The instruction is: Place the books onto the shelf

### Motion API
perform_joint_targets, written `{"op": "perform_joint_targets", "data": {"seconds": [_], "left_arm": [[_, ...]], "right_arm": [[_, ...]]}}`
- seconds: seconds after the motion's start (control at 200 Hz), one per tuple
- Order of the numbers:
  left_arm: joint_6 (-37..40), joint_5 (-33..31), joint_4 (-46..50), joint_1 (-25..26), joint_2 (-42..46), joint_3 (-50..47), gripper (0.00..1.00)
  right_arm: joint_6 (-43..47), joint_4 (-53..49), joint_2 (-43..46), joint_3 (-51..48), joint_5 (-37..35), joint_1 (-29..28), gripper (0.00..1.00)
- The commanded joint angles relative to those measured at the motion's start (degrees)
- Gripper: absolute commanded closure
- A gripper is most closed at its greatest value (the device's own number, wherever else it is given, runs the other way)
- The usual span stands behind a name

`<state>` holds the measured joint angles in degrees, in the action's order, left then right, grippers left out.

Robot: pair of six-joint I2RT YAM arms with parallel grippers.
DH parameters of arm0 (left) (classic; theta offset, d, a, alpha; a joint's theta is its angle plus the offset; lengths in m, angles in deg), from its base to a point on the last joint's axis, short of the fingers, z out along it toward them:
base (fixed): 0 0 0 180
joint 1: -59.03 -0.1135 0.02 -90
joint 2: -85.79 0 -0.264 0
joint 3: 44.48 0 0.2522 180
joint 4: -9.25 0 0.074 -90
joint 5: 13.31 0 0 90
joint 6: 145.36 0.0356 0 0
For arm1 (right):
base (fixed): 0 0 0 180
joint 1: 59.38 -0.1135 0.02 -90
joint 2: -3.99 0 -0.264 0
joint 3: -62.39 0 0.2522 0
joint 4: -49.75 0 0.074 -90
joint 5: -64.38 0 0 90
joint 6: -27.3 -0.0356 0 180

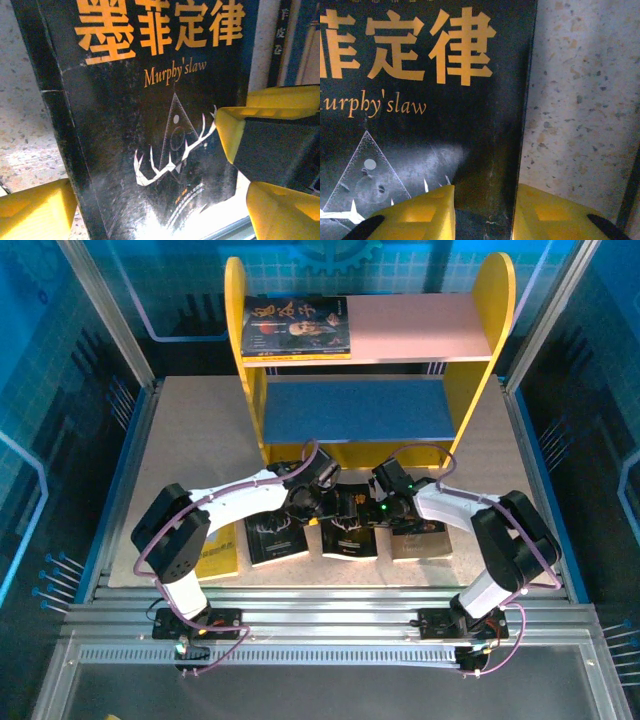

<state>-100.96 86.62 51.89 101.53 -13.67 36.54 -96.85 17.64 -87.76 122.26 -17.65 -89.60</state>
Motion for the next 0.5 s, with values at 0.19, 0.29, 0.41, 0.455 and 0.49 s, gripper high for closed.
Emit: {"op": "perform_joint_targets", "data": {"seconds": [0.19, 0.29, 0.41, 0.455, 0.49], "left_arm": [[-1.8, 6.2, -13.0, 2.0, 0.6, -0.9, 0.18], [-2.1, 6.4, -14.7, 2.0, 1.2, -1.7, 0.18], [-1.9, 6.4, -14.7, 2.0, 1.6, -1.8, 0.19], [-1.9, 6.5, -14.9, 2.0, 1.8, -1.9, 0.19], [-1.9, 6.6, -15.2, 2.1, 2.0, -2.1, 0.19]], "right_arm": [[-1.5, 4.8, -5.4, -1.5, 7.0, -4.3, 0.69], [-2.4, 6.4, -5.9, -2.1, 7.9, -4.4, 0.69], [-3.2, 8.1, -6.4, -2.8, 8.9, -4.5, 0.69], [-3.4, 8.5, -6.6, -2.9, 9.3, -4.5, 0.69], [-3.5, 8.8, -6.6, -3.0, 9.5, -4.5, 0.69]]}}
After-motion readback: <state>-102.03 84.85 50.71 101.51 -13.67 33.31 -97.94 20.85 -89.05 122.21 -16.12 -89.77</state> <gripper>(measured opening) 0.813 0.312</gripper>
